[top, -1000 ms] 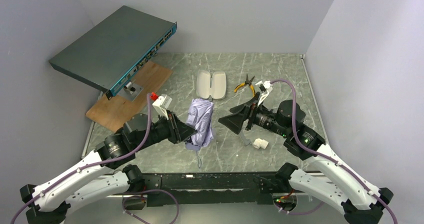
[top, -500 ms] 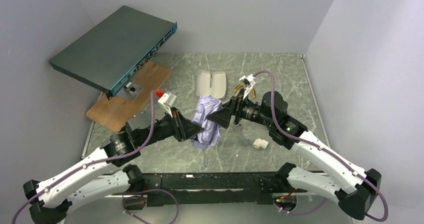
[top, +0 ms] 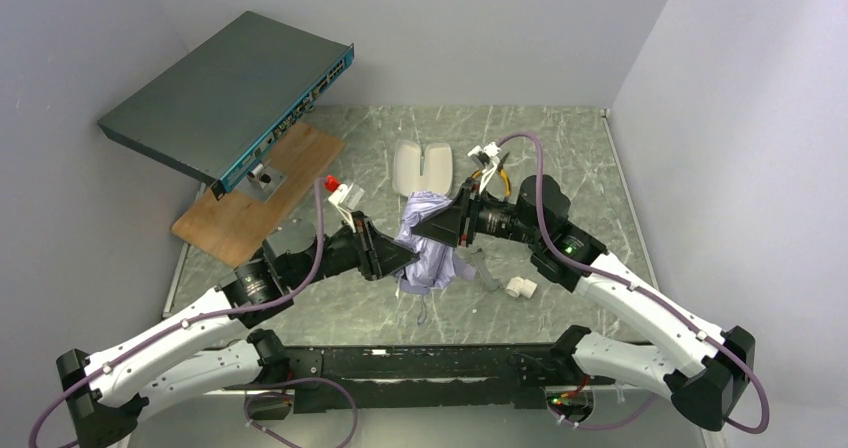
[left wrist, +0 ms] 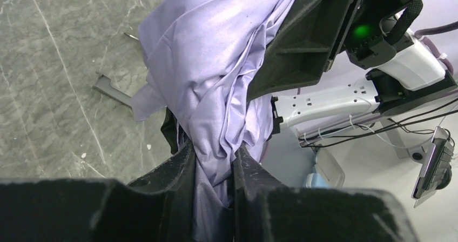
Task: Open the umbrella
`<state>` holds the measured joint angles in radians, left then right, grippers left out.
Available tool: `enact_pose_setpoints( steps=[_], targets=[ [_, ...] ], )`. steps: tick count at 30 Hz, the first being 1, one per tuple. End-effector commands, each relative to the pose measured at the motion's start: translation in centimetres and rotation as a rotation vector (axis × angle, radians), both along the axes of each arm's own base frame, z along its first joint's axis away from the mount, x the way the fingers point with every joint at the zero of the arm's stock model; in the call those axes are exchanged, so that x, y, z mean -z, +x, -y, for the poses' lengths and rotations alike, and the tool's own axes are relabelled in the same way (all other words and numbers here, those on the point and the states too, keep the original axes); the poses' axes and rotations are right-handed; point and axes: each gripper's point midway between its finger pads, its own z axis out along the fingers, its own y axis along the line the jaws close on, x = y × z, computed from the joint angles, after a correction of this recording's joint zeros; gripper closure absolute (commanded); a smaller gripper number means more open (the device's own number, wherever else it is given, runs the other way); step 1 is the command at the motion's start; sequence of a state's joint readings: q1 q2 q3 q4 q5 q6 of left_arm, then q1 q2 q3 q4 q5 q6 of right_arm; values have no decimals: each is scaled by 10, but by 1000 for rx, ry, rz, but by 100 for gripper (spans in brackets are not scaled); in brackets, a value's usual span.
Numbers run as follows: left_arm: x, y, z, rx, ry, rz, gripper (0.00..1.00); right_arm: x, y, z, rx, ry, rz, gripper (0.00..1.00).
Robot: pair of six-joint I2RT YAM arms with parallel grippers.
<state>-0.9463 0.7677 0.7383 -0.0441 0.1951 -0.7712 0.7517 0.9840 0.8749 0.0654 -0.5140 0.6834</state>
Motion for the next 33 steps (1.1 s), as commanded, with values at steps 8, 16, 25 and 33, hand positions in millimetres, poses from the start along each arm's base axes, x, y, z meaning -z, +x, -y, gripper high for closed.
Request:
enact_pose_setpoints(
  steps=[8,16,25,33],
  targets=[
    [-8,12,-16,-113,-21,49,1,-35,40,23,268,-67,4,100],
    [8,20,-34,-291,134,90,1,-72,59,58,481,17,-26,100],
    [-2,2,-10,-264,159,322,1,-86,61,66,453,-10,-13,100],
    [-10,2,-5,-220,168,448,4,-68,82,75,470,-8,-214,100]
  ],
)
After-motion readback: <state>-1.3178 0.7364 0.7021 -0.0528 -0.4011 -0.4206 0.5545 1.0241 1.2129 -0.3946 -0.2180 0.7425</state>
